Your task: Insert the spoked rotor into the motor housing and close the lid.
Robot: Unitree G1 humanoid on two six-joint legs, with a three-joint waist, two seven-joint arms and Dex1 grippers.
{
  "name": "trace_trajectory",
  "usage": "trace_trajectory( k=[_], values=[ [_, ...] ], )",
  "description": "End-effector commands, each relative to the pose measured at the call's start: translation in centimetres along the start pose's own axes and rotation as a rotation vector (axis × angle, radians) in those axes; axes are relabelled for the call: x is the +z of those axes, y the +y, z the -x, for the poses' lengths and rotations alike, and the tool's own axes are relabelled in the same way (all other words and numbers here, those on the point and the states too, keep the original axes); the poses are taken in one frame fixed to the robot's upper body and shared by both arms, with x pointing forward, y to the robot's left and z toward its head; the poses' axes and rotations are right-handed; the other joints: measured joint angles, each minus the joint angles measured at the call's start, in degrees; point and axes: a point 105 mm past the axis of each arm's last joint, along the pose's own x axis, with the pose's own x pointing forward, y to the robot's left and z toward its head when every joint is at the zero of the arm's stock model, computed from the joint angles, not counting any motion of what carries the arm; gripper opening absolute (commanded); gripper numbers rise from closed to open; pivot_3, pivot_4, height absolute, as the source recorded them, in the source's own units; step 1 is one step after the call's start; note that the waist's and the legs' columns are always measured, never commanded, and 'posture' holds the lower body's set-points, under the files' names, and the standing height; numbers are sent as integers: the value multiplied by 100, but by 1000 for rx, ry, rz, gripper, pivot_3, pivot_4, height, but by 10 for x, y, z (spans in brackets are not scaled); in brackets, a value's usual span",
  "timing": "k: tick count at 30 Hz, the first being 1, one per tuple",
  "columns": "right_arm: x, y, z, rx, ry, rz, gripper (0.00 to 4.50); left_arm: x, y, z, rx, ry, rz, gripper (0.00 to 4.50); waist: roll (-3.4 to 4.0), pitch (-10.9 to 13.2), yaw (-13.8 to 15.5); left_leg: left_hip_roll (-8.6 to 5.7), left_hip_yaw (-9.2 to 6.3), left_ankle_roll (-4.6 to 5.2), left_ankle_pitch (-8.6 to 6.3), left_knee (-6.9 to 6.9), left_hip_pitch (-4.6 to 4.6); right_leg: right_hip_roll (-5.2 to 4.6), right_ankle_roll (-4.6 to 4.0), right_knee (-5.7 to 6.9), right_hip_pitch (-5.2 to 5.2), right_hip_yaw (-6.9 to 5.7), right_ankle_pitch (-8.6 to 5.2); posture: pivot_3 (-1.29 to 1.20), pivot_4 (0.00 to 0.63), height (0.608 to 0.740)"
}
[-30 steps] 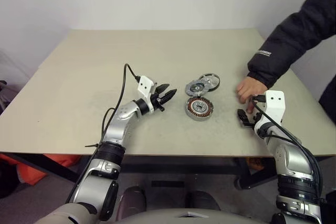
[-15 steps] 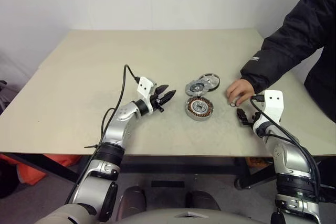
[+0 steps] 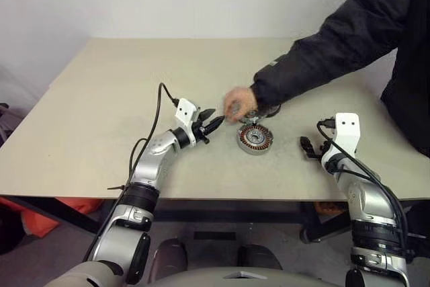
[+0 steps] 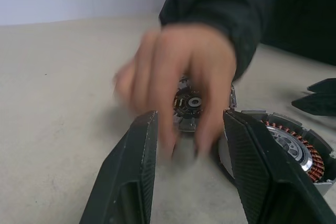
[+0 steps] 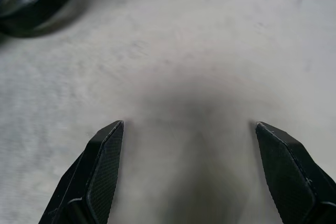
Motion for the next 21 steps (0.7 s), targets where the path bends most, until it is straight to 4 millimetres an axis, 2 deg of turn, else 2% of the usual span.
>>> trace_trajectory(
  k=[1, 8, 12, 14, 17, 21],
  values=[
    [35, 12, 2, 52, -138, 17, 4500, 15, 1, 0, -2, -52, -42, 2071, 0, 0, 1, 0, 0, 0, 0, 0, 0, 0, 0, 0, 0, 0, 0, 0, 0, 740],
    [69, 24, 6, 102, -274, 31, 4500, 14, 4, 4, 12, -45, -48, 2071, 0, 0, 0, 0, 0, 0, 0, 0, -1, 0, -1, 0, -1, 0, 0, 0, 0, 740],
    [92, 56, 15, 256, -362, 67, 4500, 15, 19, 15, 66, -35, -68, 2071, 1, 0, -10, 2, 0, 0, 0, -1, -1, 1, -1, 0, -2, 0, 0, 0, 0, 740],
    [95, 66, 18, 308, -378, 79, 4500, 15, 24, 18, 85, -33, -73, 2071, 1, 0, -4, 4, 0, 0, 0, -4, 0, 5, -1, 0, -3, 0, 0, 0, 0, 740],
    [95, 96, 22, 437, -385, 126, 4500, 14, 39, 32, 142, -20, -97, 2071, 1, 0, -5, 2, 0, 0, 0, -4, -1, 3, -1, 0, -2, 0, 0, 0, 0, 740],
    [94, 105, 18, 457, -400, 175, 4500, 17, 50, 46, 166, -4, -124, 2071, 1, 0, -4, 3, 0, -1, 0, -4, -2, 3, -2, 0, -3, 0, 1, 0, 0, 740]
  ],
)
